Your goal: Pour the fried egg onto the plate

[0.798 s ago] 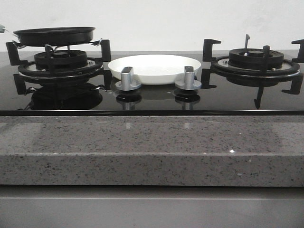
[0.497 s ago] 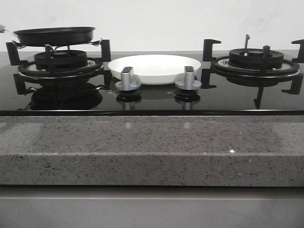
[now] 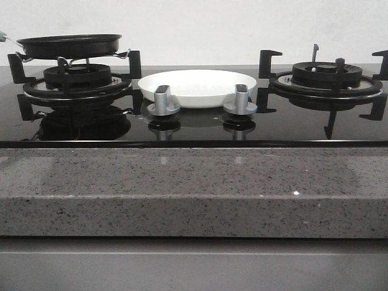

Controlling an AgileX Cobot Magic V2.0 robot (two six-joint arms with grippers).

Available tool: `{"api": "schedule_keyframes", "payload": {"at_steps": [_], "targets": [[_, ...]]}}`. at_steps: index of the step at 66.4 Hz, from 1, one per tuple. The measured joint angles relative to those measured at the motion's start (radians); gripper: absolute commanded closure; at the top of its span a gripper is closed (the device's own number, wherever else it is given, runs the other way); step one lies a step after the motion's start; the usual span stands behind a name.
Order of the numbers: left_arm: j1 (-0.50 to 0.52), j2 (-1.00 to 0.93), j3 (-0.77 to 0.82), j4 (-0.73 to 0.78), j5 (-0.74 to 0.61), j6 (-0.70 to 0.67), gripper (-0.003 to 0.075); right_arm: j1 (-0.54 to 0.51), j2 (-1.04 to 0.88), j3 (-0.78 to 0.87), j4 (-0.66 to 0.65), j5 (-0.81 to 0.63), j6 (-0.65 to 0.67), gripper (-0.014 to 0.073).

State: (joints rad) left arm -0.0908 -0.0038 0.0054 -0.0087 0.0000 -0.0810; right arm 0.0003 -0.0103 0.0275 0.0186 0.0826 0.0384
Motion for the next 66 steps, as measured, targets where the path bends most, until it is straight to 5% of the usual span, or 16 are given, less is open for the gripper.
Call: {"api": "schedule_keyframes", "payload": {"at_steps": [66], "targets": [[0.0, 0.0, 0.0, -0.003, -0.021, 0.0, 0.074, 0.0, 0.0, 0.0, 0.003, -0.001, 0.002, 0.0702]]}}
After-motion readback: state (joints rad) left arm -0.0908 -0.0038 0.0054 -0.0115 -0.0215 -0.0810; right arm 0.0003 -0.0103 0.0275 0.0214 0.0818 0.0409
